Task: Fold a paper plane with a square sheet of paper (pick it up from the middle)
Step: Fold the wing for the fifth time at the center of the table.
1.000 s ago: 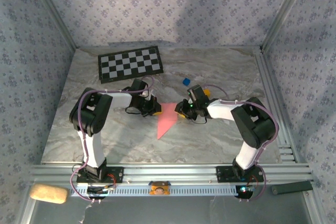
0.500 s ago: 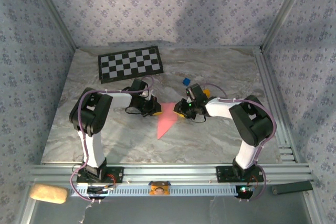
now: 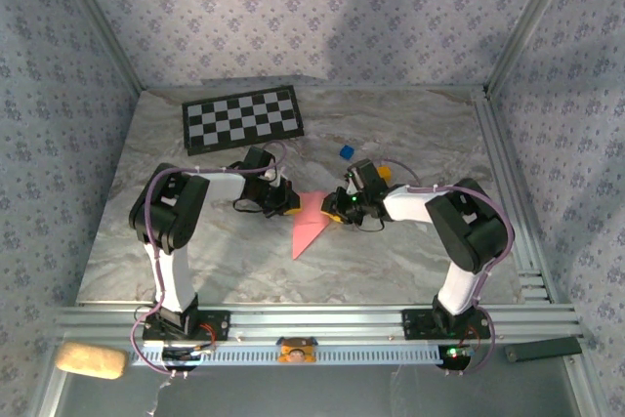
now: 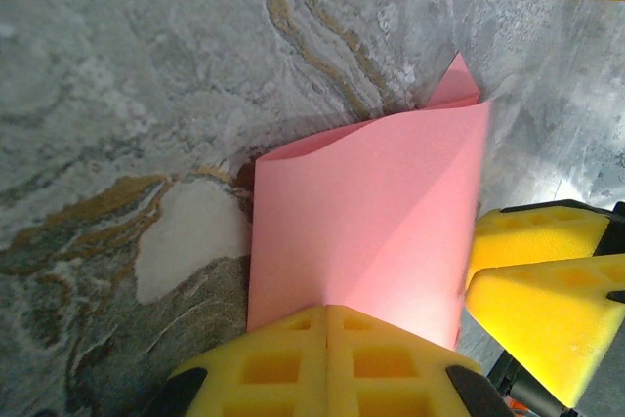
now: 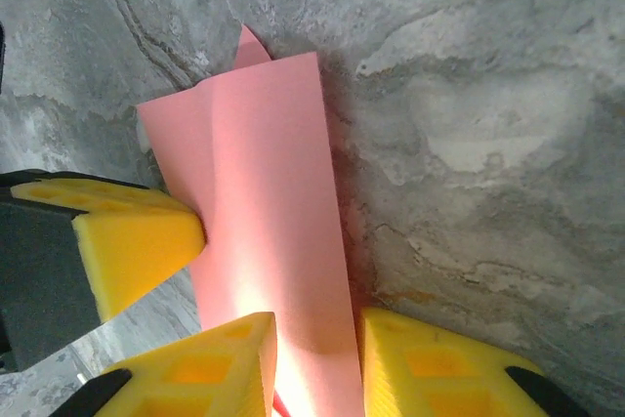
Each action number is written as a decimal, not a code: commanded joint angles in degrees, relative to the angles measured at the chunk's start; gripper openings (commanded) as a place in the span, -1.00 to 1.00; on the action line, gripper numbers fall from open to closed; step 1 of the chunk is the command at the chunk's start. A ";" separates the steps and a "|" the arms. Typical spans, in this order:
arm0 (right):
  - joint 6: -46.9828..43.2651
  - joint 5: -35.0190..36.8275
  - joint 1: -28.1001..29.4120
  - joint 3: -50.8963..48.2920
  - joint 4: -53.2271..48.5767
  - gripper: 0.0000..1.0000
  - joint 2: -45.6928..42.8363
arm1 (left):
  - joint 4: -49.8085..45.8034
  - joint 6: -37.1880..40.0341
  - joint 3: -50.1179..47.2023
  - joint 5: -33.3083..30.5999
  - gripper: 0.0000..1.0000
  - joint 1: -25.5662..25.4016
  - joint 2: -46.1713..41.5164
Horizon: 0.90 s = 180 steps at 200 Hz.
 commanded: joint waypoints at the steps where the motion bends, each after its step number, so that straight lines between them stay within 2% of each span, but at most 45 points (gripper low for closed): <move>1: 0.75 -2.06 -0.37 -1.04 1.50 -0.41 -1.91 | -5.34 0.39 -1.56 -1.66 -0.92 0.03 -0.32; 63: 4.28 -4.26 -0.41 -3.54 6.29 -0.39 -2.91 | -5.34 0.37 -1.62 -1.60 -0.92 0.02 -0.33; 180: -0.62 -8.17 -2.12 0.28 4.04 -0.48 1.44 | -5.51 0.54 -1.31 -1.31 -0.92 -0.02 -0.32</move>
